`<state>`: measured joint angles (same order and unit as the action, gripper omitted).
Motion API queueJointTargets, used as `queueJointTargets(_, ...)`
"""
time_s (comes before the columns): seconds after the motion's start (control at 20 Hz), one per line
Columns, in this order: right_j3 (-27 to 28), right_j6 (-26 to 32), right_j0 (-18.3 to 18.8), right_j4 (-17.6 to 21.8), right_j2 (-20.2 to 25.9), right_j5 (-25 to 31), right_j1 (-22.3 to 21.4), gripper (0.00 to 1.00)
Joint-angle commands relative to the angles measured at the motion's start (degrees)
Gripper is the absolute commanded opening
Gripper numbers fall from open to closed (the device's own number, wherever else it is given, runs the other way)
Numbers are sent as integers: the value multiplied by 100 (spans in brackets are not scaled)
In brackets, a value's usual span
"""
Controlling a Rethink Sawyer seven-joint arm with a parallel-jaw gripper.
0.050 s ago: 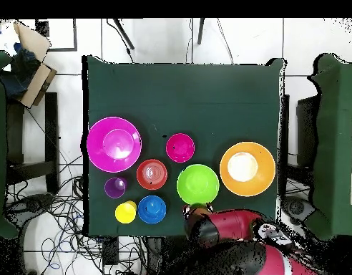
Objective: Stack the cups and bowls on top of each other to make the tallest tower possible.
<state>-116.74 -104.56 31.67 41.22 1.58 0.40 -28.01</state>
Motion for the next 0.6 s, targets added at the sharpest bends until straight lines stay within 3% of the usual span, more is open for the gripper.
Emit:
queueJointTargets(0.05,675,94,101,-109,865,772,-243,100)
queueJointTargets(0.6,806,-153,-88,-38,800,639,-70,100)
